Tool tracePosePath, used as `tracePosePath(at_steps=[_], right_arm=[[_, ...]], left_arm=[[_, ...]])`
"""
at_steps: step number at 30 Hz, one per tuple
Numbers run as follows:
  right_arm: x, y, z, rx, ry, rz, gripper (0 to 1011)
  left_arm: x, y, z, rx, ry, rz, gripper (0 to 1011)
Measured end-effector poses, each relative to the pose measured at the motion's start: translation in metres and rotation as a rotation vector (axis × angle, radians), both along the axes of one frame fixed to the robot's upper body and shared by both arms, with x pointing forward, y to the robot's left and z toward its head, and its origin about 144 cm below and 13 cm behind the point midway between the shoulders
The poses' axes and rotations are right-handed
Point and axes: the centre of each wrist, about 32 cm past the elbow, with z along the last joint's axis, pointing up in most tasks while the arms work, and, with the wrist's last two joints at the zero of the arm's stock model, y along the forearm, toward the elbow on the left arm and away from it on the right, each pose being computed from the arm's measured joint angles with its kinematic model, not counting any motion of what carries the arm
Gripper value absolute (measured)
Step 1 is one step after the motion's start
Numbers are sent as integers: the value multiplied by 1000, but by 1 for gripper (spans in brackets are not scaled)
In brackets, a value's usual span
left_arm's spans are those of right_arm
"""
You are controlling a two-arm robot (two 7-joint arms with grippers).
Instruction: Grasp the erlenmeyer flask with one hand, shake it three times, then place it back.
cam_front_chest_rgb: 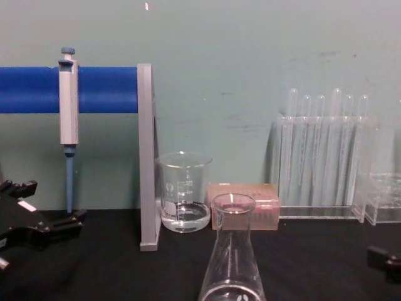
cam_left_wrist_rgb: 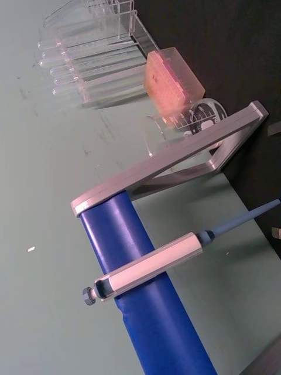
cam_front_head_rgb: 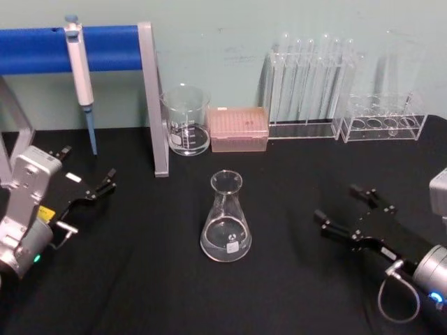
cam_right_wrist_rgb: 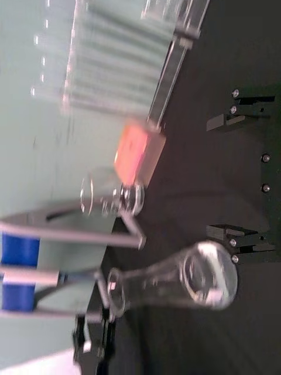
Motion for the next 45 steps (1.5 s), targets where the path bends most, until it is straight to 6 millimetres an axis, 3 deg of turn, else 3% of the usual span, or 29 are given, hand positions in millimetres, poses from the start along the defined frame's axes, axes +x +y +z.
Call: tracePosePath(at_steps=[21, 45], right_arm=[[19, 25, 2, 84, 15, 262, 1000], [69, 55, 3, 110, 16, 410, 1000]], left_arm=[[0, 0, 0, 0, 0, 0, 1001], [0, 0, 0, 0, 0, 0, 1001]])
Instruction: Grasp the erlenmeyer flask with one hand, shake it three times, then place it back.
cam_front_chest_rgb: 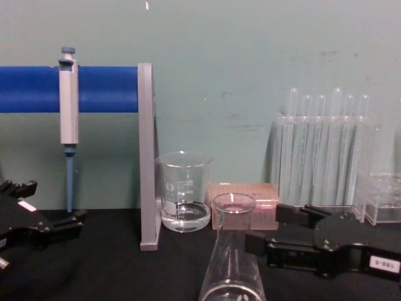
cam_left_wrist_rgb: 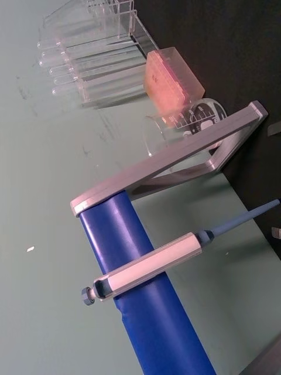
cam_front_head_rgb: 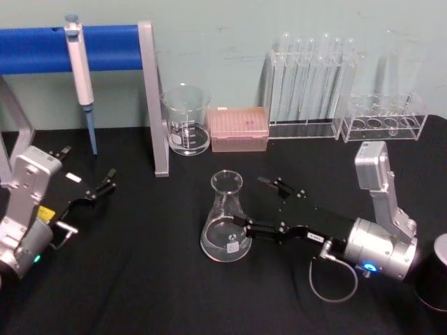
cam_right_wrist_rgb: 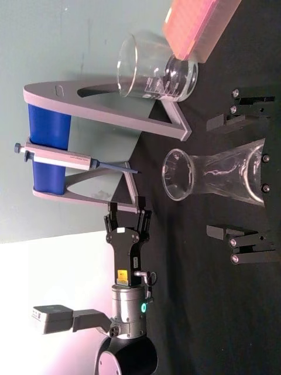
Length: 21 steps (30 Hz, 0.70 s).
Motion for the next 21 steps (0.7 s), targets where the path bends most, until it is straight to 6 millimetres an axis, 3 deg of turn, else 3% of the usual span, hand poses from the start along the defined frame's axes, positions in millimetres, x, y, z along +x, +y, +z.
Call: tracePosePath(at_steps=[21], right_arm=[[32, 19, -2, 5, -15, 53, 1000]], left_arm=[[0, 0, 0, 0, 0, 0, 1001]])
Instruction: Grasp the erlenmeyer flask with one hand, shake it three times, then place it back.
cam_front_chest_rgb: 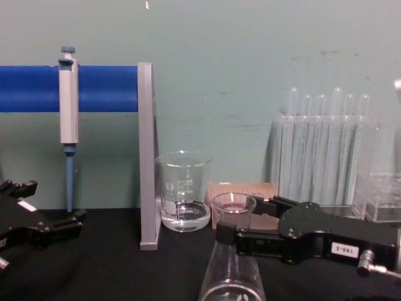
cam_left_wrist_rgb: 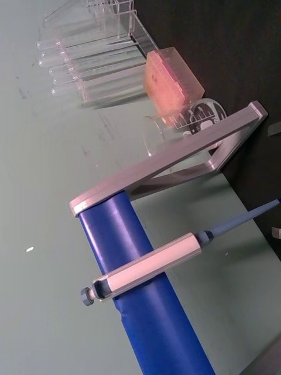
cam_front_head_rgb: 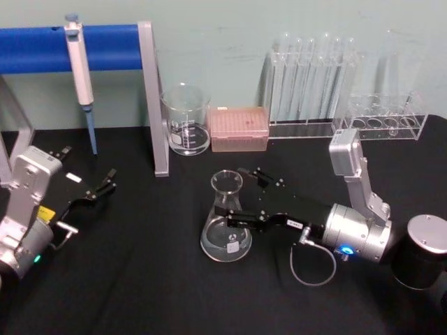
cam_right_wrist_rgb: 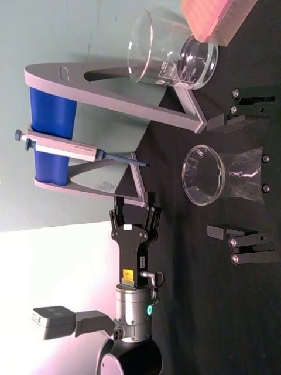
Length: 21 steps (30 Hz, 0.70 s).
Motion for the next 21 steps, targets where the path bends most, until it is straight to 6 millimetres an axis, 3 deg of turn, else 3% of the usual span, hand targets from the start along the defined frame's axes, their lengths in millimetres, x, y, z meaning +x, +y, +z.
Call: tracePosePath(at_steps=[21], right_arm=[[6, 5, -5, -9, 7, 10, 1000]], left_arm=[[0, 0, 0, 0, 0, 0, 1001]])
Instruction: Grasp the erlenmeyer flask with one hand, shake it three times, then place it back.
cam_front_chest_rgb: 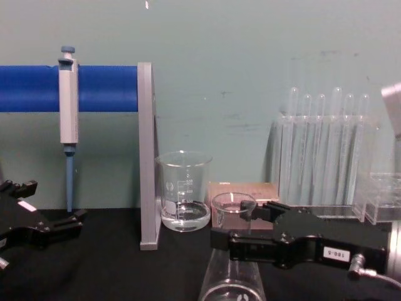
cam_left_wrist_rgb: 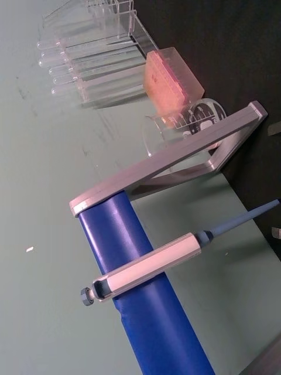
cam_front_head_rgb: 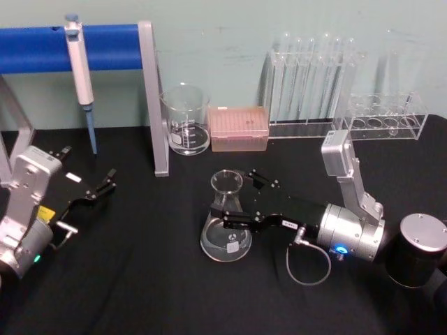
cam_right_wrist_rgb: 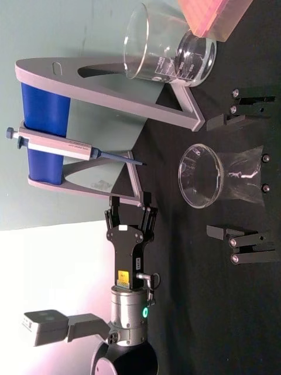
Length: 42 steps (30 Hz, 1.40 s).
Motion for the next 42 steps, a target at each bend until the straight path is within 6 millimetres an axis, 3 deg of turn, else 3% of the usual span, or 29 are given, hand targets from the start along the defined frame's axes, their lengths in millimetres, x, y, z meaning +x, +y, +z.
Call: tracePosePath(at_steps=[42], right_arm=[[3, 1, -2, -7, 0, -3, 1000]], left_arm=[[0, 0, 0, 0, 0, 0, 1001]])
